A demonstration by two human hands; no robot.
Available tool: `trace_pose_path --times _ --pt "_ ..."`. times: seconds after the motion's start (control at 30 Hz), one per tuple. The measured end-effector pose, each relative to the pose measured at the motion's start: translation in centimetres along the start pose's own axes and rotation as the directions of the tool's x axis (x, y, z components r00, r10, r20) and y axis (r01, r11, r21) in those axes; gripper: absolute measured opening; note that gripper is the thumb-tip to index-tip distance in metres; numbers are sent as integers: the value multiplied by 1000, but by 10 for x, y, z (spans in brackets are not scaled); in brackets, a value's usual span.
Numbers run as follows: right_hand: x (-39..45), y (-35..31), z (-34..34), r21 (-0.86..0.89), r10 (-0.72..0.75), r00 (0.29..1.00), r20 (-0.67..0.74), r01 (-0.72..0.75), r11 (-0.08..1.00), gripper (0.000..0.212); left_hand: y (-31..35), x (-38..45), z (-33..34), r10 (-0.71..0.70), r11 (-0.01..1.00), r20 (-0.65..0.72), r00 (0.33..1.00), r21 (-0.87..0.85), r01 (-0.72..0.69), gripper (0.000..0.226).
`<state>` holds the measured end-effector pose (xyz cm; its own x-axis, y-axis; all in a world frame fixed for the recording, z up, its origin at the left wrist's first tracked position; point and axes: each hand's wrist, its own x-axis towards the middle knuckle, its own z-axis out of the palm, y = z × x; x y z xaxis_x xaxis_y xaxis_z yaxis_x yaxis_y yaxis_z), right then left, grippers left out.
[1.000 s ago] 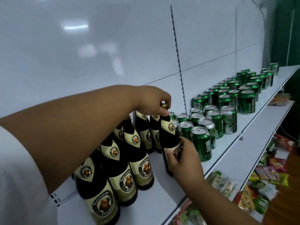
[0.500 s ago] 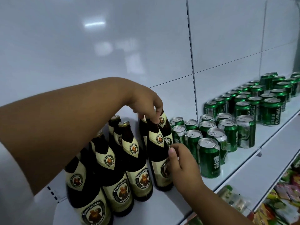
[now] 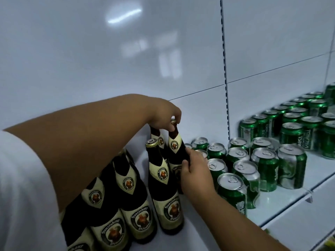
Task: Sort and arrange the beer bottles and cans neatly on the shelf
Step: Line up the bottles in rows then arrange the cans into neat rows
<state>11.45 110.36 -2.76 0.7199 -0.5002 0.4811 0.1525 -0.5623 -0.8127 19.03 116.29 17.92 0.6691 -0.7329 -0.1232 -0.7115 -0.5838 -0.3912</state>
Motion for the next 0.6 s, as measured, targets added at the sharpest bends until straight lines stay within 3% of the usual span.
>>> trace_pose_path --times 0.17,0.6 --pt "5 8 -1 65 5 999 43 -8 998 38 -4 6 3 10 1000 -36 999 -6 -10 19" --pt "1 11 14 283 150 965 216 -209 936 22 -19 -17 0 -71 996 143 987 -42 78 13"
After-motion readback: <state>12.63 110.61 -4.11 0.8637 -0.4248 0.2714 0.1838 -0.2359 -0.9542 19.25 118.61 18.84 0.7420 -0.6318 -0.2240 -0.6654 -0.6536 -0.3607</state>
